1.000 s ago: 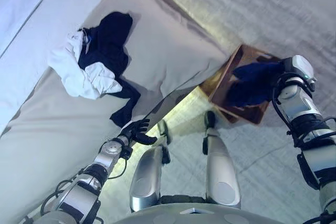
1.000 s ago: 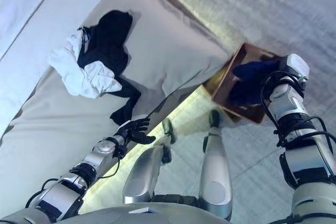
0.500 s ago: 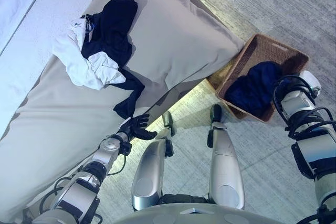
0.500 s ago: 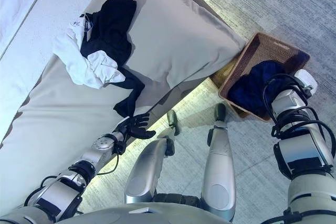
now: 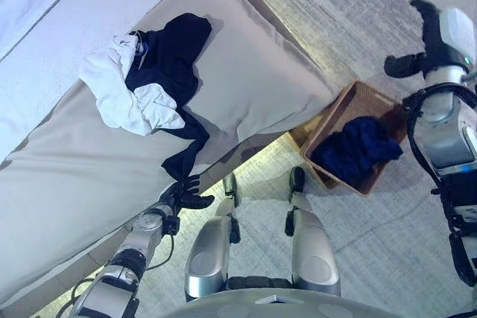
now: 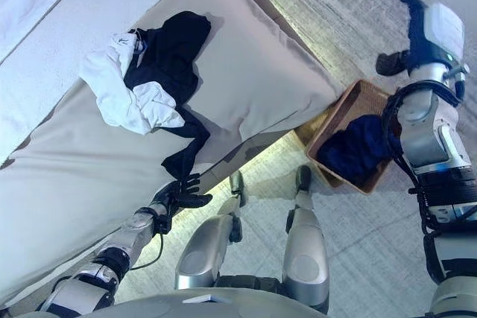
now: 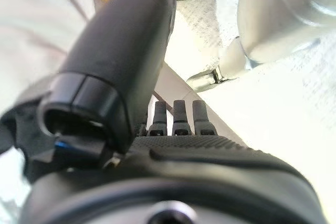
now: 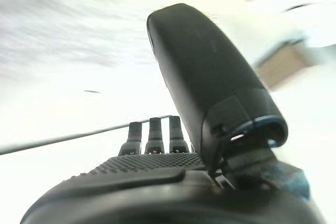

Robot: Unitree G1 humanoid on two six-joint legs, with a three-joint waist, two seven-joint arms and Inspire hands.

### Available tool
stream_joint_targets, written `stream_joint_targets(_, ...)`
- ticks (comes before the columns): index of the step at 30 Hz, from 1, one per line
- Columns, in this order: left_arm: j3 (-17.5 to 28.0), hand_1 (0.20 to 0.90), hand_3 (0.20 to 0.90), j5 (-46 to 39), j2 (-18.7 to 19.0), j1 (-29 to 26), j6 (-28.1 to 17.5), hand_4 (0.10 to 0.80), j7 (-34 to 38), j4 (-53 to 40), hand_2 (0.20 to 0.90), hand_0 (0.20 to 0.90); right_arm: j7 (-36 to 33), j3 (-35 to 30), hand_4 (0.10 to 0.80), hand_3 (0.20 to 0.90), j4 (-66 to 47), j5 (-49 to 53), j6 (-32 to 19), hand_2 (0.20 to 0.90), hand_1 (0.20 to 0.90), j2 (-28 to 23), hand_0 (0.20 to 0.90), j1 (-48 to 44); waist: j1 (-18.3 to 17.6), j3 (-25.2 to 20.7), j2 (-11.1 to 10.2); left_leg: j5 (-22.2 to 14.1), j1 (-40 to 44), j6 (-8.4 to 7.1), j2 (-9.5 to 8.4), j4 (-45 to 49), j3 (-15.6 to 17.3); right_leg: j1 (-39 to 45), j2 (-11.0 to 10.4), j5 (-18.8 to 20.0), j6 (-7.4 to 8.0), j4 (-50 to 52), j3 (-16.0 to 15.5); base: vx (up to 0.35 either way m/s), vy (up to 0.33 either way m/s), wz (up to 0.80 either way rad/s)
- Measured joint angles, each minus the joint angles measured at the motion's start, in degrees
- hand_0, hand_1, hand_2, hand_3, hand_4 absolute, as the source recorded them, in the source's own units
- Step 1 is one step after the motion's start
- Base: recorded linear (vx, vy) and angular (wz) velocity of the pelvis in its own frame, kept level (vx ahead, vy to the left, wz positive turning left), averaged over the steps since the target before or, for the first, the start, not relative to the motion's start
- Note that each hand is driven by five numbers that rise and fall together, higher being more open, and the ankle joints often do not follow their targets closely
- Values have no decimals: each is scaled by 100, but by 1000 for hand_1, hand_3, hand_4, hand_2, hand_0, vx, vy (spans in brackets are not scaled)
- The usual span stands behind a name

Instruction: Pick up the clothes from the bed and place them into the basket

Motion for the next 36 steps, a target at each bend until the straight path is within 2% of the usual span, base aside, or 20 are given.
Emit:
stream_joint_targets(3, -5, 900, 900, 44, -3, 31, 4, 800, -13, 80, 900, 900, 345, 385, 800, 900, 147, -161, -311, 900, 900, 32, 900, -83, 288, -154, -231, -4, 14, -9, -26, 73, -282, 276, -19, -4, 5, -122, -271, 133, 182, 51)
stream_joint_targets(7, -4, 900, 900, 147, 27, 76, 11, 800, -83, 481, 900, 900, 481, 1259, 800, 900, 1338, -582, -554, 900, 900, 651, 900, -642, 937, -323, -518, -194, 88, -136, -109, 369, -651, 807, -70, -74, 75, -276, -726, 132, 97, 55)
stream_joint_targets(10, -3, 900, 900, 165, 209, 117, 35, 800, -89, 627, 900, 900, 368, 1743, 800, 900, 1953, -968, -803, 900, 900, 951, 900, -1041, 1405, -439, -699, -223, -73, -143, -179, 497, -933, 901, -97, -123, 97, -321, -1020, 25, 57, 57)
stream_joint_targets(14, 5, 900, 900, 154, 486, 177, 131, 800, -146, 713, 900, 900, -104, 2179, 800, 900, 2717, -1297, -835, 900, 900, 1352, 900, -1813, 1930, -493, -792, -284, -445, -159, -320, 809, -1334, 914, -158, -164, 144, -320, -1428, 18, 8, 58)
stream_joint_targets(18, 116, 900, 900, 147, 684, 229, 124, 800, -185, 751, 900, 900, -367, 2389, 800, 900, 3194, -1330, -739, 900, 900, 1624, 900, -2427, 2438, -531, -870, -432, -825, -186, -425, 1116, -1577, 826, -205, -217, 171, -268, -1656, -4, 9, 42)
stream_joint_targets(22, 120, 900, 900, 43, 739, 220, 115, 800, -290, 750, 900, 900, -407, 2627, 800, 900, 3946, -1270, -445, 900, 900, 1855, 900, -2896, 2764, -542, -933, -458, -1179, -184, -549, 1357, -1850, 711, -275, -275, 237, -125, -1952, -7, 9, 43)
stream_joint_targets(26, 120, 900, 900, -12, 741, 224, -14, 800, -398, 747, 900, 900, -378, 2664, 800, 900, 4799, -1087, -177, 900, 900, 2190, 900, -3054, 3056, -545, -1113, -486, -1538, -163, -630, 1472, -2022, 501, -293, -314, 249, -98, -2137, -6, 24, 30)
stream_joint_targets(33, 121, 900, 900, -18, 678, 217, -265, 800, -516, 696, 900, 900, 150, 2820, 800, 900, 5594, -1062, -10, 900, 900, 2552, 900, -3098, 3305, -544, -1123, -487, -1887, -165, -717, 1589, -2190, 275, -353, -386, 341, 81, -2350, 15, 4, 16)
stream_joint_targets(36, 118, 900, 900, -101, 667, 201, -318, 800, -545, 609, 900, 900, 322, 2820, 800, 900, 5838, -1064, 28, 900, 900, 2590, 900, -3114, 3353, -525, -1117, -485, -2037, -168, -757, 1631, -2345, 162, -374, -491, 332, 246, -2472, 11, -16, 24)
